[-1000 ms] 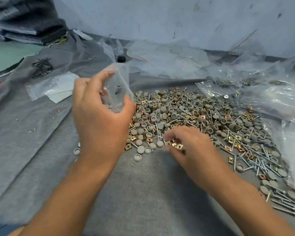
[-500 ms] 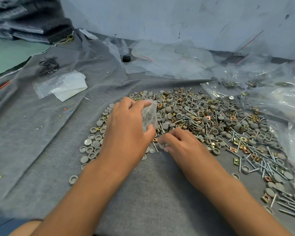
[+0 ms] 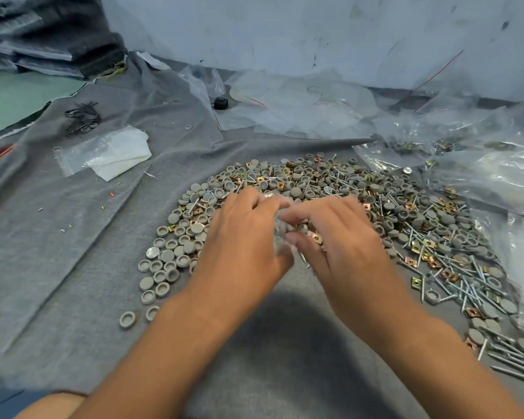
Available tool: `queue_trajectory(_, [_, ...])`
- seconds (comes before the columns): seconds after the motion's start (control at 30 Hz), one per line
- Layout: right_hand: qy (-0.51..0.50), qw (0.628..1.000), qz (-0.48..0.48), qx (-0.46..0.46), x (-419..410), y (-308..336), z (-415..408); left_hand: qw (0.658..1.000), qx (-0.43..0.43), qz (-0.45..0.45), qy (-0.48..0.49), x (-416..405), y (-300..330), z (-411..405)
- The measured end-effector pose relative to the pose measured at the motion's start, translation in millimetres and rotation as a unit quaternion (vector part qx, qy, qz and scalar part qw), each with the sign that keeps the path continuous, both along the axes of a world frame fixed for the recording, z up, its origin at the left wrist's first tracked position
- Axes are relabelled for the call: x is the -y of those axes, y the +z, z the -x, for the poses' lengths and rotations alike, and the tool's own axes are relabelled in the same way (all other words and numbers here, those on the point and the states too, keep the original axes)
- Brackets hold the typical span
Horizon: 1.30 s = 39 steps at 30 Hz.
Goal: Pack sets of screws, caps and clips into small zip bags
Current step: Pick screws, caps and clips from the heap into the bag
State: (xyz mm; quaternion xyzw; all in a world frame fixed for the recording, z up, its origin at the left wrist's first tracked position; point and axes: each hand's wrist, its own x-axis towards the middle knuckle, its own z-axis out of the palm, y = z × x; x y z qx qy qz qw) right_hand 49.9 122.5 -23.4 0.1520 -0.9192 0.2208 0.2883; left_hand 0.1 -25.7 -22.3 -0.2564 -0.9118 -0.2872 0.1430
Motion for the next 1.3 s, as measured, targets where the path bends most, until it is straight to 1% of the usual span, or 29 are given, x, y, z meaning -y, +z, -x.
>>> queue_trajectory(0.07, [-0.018, 0.998, -0.061, -0.009, 2, -1, -1, 1.000, 0.003, 0.004, -0.012, -5, -1, -4])
queue_trajectory(0.1, [-0.027, 0.997, -0.073, -0.007, 0, -3, -2, 1.000, 0.006, 0.008, -0.011, -6, -2, -5])
queue_trajectory(0.17, [-0.027, 0.998, -0.055, -0.003, -7, -2, -3, 1.000, 0.008, 0.013, -0.003, -5, -4, -4])
queue_trajectory(0.23, [-0.025, 1.000, -0.005, 0.014, -15, 2, -4, 1.000, 0.011, 0.009, 0.005, -4, -4, -3])
queue_trajectory(0.33, [-0.064, 0.996, 0.030, 0.046, -36, 5, -3, 1.000, 0.013, 0.000, 0.015, -1, -2, -2])
queue_trajectory(0.4, [-0.095, 0.987, 0.017, 0.131, -53, 1, -2, 1.000, 0.008, -0.009, 0.024, 1, -1, -1])
queue_trajectory(0.47, [-0.102, 0.966, -0.026, 0.237, -63, -4, -3, 0.999, 0.010, -0.018, 0.027, 2, -1, 0])
queue_trajectory(0.53, [-0.091, 0.946, -0.085, 0.298, -62, -12, -6, 1.000, 0.017, -0.013, 0.021, 0, -1, -1])
queue_trajectory(0.57, [-0.086, 0.942, -0.103, 0.309, -59, -15, -7, 1.000, 0.018, -0.010, 0.018, 0, -1, -2])
queue_trajectory(0.73, [-0.088, 0.952, -0.114, 0.269, -49, -22, -6, 1.000, 0.018, -0.001, 0.018, -3, -4, -4])
queue_trajectory(0.93, [-0.100, 0.952, -0.115, 0.265, -44, -22, -8, 1.000, 0.024, 0.001, 0.009, -4, -4, -4])
queue_trajectory(1.1, [-0.113, 0.957, -0.113, 0.241, -37, -20, -8, 1.000, 0.027, -0.004, 0.004, -4, -4, -4])
queue_trajectory(1.3, [-0.124, 0.957, -0.097, 0.245, -35, -22, -5, 1.000, 0.029, -0.004, 0.003, -3, -3, -5])
